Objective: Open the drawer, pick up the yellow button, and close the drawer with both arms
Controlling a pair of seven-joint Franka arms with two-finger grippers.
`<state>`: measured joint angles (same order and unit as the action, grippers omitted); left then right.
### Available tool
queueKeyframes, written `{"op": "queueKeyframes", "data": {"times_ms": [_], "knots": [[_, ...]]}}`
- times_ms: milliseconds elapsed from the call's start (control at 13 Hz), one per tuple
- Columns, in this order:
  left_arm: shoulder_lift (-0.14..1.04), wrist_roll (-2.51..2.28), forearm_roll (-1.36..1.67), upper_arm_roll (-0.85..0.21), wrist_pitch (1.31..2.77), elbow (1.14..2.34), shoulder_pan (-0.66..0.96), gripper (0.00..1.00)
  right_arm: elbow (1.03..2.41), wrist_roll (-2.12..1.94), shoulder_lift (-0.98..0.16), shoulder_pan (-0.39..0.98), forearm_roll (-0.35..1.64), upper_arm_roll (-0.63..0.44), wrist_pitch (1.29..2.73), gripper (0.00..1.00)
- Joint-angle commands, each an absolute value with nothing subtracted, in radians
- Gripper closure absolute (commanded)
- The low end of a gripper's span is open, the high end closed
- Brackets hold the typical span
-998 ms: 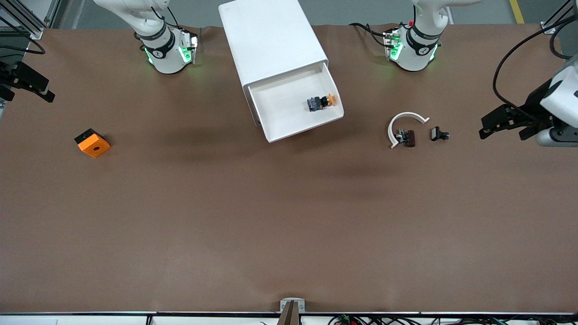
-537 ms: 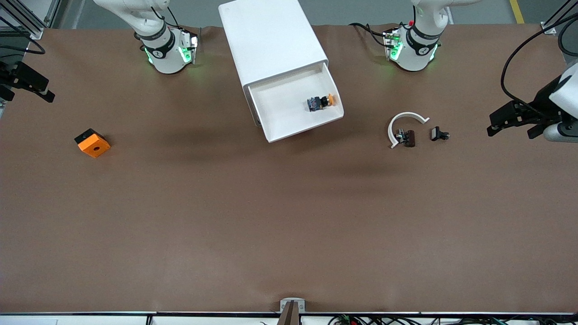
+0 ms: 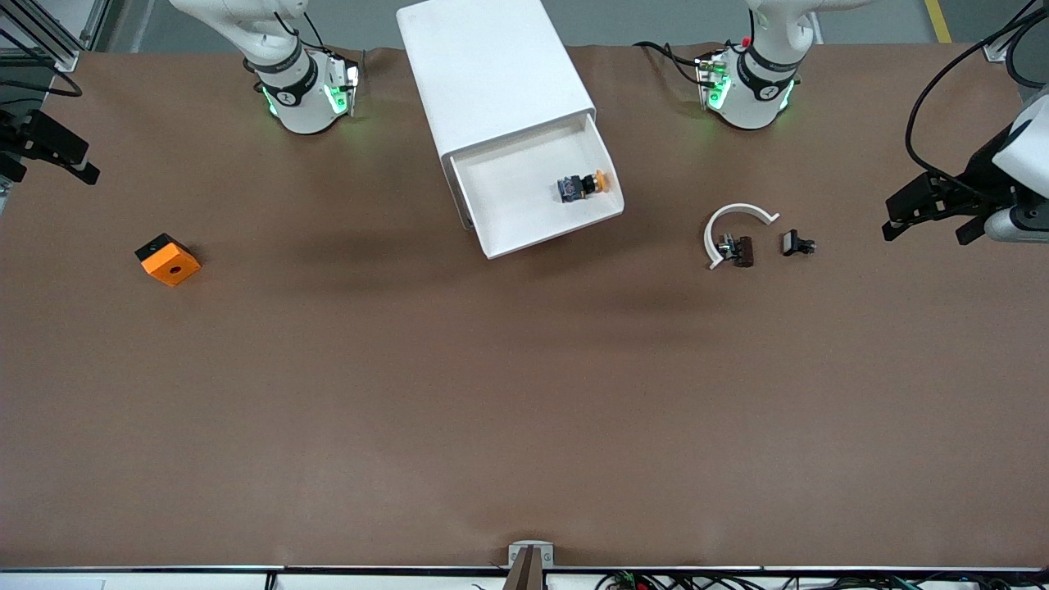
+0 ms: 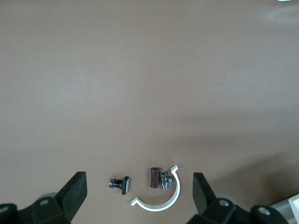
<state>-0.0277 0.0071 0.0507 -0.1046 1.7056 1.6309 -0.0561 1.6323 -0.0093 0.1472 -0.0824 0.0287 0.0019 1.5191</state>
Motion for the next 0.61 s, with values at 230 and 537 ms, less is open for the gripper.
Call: {"op": "queueKeyframes", "data": {"times_ms": [230,537], "knots": [[-0.021,0.0,0.029,-0.112,1.69,1.609,-0.06,0.0,1.598,-0.012,0.14,-0.086,0.028,-0.002,1.488,0.0],[-0.021,0.002,0.029,-0.113,1.692,1.605,-0.054,0.0,1.597,-0.011,0.066,-0.089,0.014,-0.002,1.496,0.0]]}}
